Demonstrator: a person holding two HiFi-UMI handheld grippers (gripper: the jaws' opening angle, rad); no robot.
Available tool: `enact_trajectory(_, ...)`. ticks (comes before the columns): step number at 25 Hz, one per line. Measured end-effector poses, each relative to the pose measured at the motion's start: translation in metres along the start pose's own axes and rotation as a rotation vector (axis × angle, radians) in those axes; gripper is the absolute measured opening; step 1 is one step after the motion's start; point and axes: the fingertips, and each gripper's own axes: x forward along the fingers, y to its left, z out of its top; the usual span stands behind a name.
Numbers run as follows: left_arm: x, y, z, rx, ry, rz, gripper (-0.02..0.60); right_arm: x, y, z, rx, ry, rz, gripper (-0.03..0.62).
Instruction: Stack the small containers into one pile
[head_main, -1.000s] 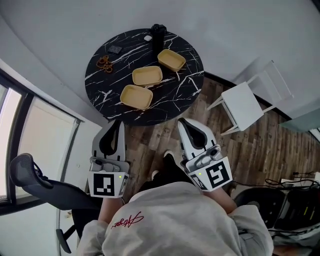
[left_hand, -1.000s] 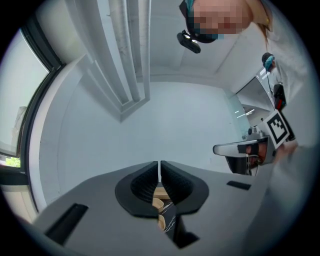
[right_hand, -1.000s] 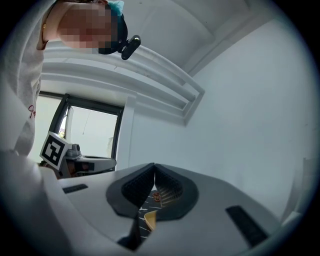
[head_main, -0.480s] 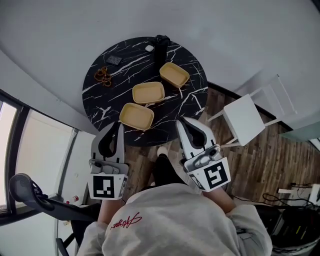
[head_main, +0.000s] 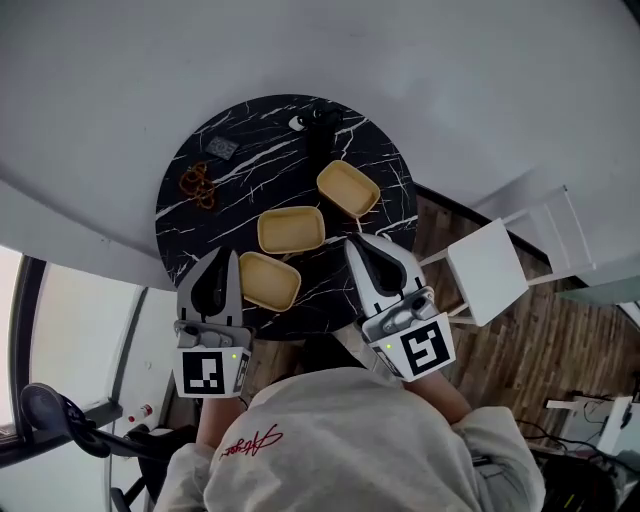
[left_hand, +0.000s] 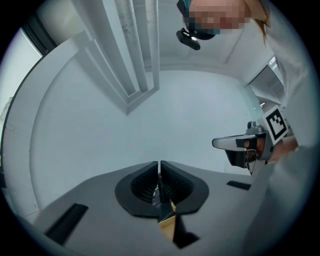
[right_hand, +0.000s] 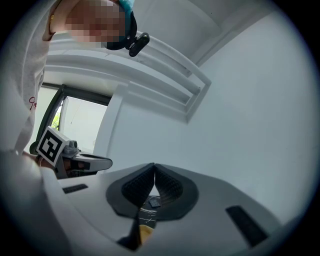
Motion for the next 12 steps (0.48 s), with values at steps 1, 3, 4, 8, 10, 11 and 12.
enact_trajectory(1, 0.008, 0.002, -0.001, -0.004, 0.001, 0.003, 0.026, 0.006, -0.005, -0.003, 0.003, 0.003, 0.005, 0.012)
enact_trajectory(3, 0.023, 0.005, -0.001, -0.001, -0.002, 0.003, 0.026, 0.017, -0.013, -0.009, 0.004, 0.010, 0.015, 0.012)
enact_trajectory(4, 0.029, 0.006, -0.002, 0.004, -0.002, 0.003, 0.026, 0.022, -0.016, -0.012, 0.003, 0.014, 0.020, 0.012)
enact_trajectory(8, 0.042, 0.014, -0.007, 0.012, 0.011, 0.003, 0.026, 0.040, -0.021, -0.022, 0.009, 0.032, 0.028, 0.012)
enact_trajectory(10, 0.047, 0.020, -0.012, 0.013, 0.024, -0.005, 0.026, 0.048, -0.022, -0.024, 0.014, 0.037, 0.028, 0.012)
enact_trajectory(11, 0.050, 0.022, -0.015, 0.012, 0.030, -0.013, 0.026, 0.052, -0.023, -0.026, 0.017, 0.040, 0.026, 0.012)
enact_trajectory(12, 0.053, 0.025, -0.019, 0.011, 0.037, -0.022, 0.026, 0.055, -0.024, -0.028, 0.022, 0.044, 0.022, 0.012)
